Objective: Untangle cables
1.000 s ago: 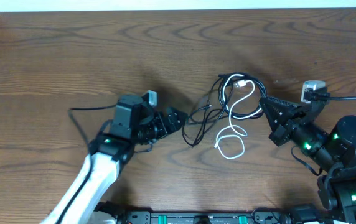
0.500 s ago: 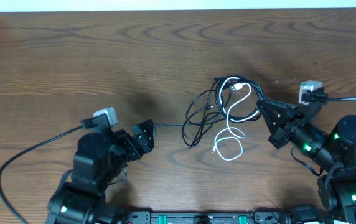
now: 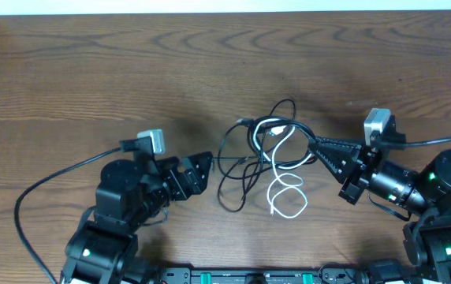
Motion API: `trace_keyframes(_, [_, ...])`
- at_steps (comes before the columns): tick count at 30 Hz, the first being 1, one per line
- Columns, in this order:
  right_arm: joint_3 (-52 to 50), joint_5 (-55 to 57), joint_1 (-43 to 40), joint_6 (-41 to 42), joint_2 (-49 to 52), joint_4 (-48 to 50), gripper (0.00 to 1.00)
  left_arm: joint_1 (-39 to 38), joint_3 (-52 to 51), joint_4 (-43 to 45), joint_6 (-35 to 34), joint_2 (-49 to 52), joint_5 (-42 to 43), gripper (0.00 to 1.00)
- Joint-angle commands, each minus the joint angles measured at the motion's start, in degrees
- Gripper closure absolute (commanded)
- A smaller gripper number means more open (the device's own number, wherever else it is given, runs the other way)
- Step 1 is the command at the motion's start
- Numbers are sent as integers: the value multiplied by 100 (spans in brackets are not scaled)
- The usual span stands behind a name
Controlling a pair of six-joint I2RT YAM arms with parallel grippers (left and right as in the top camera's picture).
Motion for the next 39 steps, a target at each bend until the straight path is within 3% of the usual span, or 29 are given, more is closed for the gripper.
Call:
trace_keyframes(1, [188,-743,-22,92,-55,343,99,4,90,155,107,306,341,2])
trace_keyframes(6, [188,-741,-22,693,-50,634,99,-66,90,308,109,903,599,3])
trace_keyframes(8, [188,-745,-22,848,-44,660,99,-190,90,444,114,1106,533,9])
trace_keyframes(10, [188,-798,-22,997,-44,671,99,-319,90,595,114,1270,278,21])
trace_keyframes(13, [188,-962,-22,1086,-44,664,99,-507,90,706,94,1491,-800,32])
trace_keyframes(20, [188,-1104,-24,1082,-46,664,99,-474,90,302,-474,1604,-4695,33])
trace_keyframes(23, [188,-1049,-31,1078,-46,664,99,-302,92,136,-542,1434,-5602,33])
trace_keyframes(29, [188,-295,-214,815,-46,232,99,387,92,26,-540,680,-5925,33])
trace_keyframes(39, [188,2321,-787,614,-46,-1147,99,1469,92,-326,-616,-673,-5904,32])
